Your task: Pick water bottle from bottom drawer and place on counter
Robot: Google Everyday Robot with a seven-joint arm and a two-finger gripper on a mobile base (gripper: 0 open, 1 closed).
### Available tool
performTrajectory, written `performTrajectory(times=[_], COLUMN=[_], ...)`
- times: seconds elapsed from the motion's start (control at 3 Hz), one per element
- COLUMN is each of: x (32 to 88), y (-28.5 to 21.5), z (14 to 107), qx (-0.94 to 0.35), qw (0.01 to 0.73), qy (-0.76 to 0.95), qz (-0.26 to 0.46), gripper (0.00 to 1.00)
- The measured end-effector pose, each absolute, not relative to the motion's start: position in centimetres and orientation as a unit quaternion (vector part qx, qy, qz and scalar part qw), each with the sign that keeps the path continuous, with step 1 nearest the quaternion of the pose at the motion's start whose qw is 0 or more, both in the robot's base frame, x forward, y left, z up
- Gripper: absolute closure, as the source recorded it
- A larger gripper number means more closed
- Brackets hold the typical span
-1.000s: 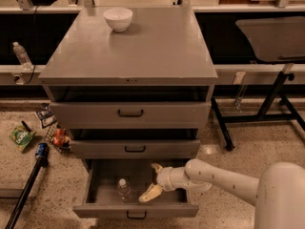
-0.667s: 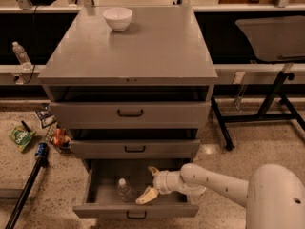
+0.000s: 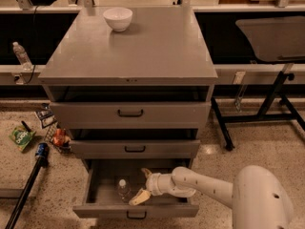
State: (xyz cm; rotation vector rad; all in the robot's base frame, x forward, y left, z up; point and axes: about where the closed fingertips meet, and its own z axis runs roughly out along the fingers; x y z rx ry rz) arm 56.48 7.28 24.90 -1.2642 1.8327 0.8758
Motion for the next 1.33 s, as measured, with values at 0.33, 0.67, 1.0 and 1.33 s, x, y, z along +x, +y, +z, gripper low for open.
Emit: performTrajectory(times=[0.33,0.67,1.0,1.33], x=[56.8,57.1,57.4,57.6], y=[9.2,11.3,12.2,12.8], z=[23.5,22.1,21.6,21.3], qx=[-0.501,-0.511,-0.515,-0.518], qw=[0.362,0.354,0.352,0.349], qy=[0.704,0.695,0.691,0.686], qz=[0.350,0.361,0.366,0.374], gripper=[0.00,0.03,0.26,0.49])
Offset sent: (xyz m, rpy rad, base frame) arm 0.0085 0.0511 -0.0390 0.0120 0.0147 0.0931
